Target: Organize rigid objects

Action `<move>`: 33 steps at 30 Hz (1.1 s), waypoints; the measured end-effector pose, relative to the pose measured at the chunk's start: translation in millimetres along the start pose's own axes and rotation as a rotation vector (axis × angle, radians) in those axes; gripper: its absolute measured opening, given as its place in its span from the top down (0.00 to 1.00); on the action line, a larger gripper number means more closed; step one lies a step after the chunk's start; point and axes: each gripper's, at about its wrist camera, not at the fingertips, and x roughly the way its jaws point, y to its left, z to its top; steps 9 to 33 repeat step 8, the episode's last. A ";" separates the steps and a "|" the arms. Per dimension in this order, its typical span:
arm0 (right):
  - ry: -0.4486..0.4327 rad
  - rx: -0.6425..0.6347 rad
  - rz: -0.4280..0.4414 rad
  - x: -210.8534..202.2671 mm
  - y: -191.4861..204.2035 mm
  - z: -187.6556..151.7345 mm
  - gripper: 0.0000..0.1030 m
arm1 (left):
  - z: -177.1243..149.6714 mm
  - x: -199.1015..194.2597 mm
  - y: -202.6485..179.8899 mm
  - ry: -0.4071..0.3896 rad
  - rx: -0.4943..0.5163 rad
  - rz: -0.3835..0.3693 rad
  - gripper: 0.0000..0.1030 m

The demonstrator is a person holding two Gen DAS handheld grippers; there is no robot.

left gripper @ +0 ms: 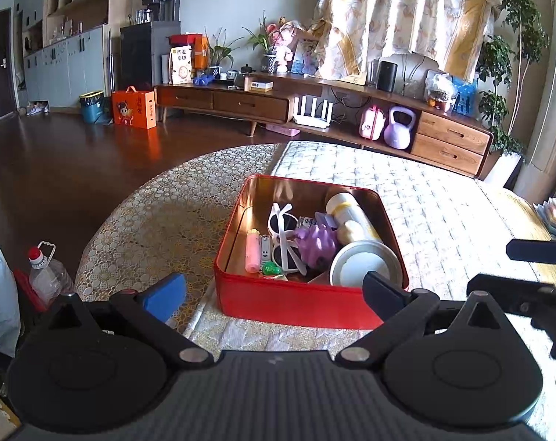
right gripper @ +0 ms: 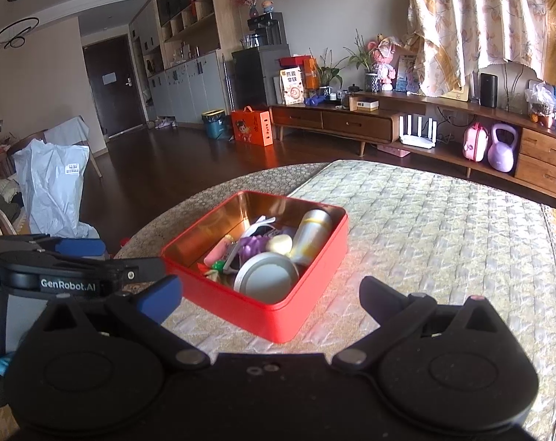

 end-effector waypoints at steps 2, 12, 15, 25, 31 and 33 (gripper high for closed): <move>0.005 0.000 0.001 0.6 1.0 -3.6 0.00 | -1.4 -0.8 -1.8 -0.002 0.003 0.000 0.00; 0.014 0.011 -0.016 0.5 -3.3 -12.7 0.00 | -2.3 -0.2 -3.1 0.009 -0.006 -0.019 0.00; 0.014 0.011 -0.016 0.5 -3.3 -12.7 0.00 | -2.3 -0.2 -3.1 0.009 -0.006 -0.019 0.00; 0.014 0.011 -0.016 0.5 -3.3 -12.7 0.00 | -2.3 -0.2 -3.1 0.009 -0.006 -0.019 0.00; 0.014 0.011 -0.016 0.5 -3.3 -12.7 0.00 | -2.3 -0.2 -3.1 0.009 -0.006 -0.019 0.00; 0.014 0.011 -0.016 0.5 -3.3 -12.7 0.00 | -2.3 -0.2 -3.1 0.009 -0.006 -0.019 0.00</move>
